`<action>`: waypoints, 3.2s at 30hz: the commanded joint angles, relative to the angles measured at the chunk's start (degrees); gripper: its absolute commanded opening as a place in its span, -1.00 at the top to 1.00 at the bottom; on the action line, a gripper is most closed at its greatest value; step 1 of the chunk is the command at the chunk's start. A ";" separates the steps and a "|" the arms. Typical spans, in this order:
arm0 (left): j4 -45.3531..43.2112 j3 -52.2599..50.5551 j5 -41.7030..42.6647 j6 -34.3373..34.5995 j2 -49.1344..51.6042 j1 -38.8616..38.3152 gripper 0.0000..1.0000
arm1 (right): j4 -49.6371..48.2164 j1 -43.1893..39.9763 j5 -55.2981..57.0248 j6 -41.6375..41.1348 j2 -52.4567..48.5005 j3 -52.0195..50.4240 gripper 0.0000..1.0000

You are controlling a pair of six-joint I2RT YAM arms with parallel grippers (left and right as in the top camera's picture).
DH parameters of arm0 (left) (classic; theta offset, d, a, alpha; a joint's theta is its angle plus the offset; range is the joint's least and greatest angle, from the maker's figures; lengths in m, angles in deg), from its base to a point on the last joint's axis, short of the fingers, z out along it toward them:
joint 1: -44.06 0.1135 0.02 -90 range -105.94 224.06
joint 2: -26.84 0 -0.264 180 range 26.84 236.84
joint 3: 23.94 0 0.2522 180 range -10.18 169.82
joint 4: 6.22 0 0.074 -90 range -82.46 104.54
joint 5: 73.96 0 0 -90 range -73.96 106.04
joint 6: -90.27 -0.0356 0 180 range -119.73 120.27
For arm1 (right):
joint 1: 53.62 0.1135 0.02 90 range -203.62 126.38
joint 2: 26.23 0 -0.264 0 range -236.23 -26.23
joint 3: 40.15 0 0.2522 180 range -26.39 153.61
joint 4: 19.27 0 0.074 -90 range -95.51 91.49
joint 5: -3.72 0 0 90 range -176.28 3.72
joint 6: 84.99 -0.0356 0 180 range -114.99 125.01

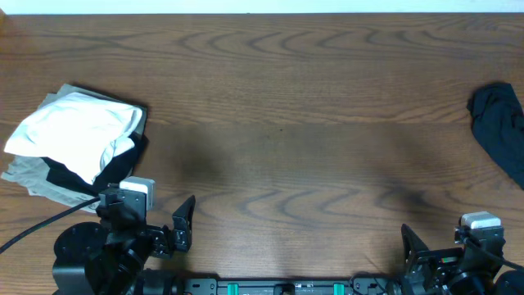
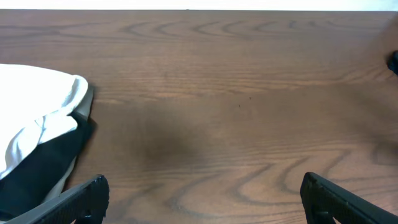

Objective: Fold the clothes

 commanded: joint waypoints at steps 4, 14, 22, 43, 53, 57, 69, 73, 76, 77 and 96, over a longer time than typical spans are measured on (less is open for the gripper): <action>-0.02 0.00 -0.50 0.50 -0.11 -0.13 -0.96 | 0.13 -0.37 0.61 -0.46 0.04 -0.09 -0.98; -0.02 0.00 -0.50 0.50 -0.11 -0.13 -0.96 | -0.44 -0.50 4.76 -0.42 0.13 -0.68 -0.99; 0.00 0.00 -0.50 0.48 -0.11 -0.13 -0.96 | -11.21 -1.33 7.48 4.13 4.83 -9.44 -0.99; 0.00 0.00 -0.50 0.50 -0.11 -0.13 -0.96 | -61.05 -1.57 7.91 5.42 15.76 -47.58 -0.98; 0.00 0.00 -0.50 0.48 -0.11 -0.13 -0.96 | -70.40 -1.90 6.45 5.20 15.78 -59.17 -0.99; 0.00 0.00 -0.50 0.50 -0.11 -0.13 -0.96 | -70.60 -2.40 3.91 5.14 15.78 -59.19 -0.98; -0.02 0.00 -0.50 0.50 -0.11 -0.13 -0.96 | -70.55 -2.40 4.00 5.14 15.74 -59.19 -0.99; 0.00 0.00 -0.50 0.50 -0.11 -0.13 -0.96 | -70.55 -2.40 4.00 5.14 15.74 -59.19 -0.98; -0.02 0.00 -0.50 0.50 -0.11 -0.13 -0.96 | -70.55 -2.40 4.00 5.14 15.74 -59.19 -0.98; 0.00 0.00 -0.50 0.50 -0.11 -0.13 -0.96 | -70.55 -2.40 4.00 5.14 15.74 -59.19 -0.98; 1.53 -8.55 -8.63 -0.20 -11.69 -0.28 -0.96 | -70.55 -2.40 4.00 5.14 15.74 -59.19 -0.98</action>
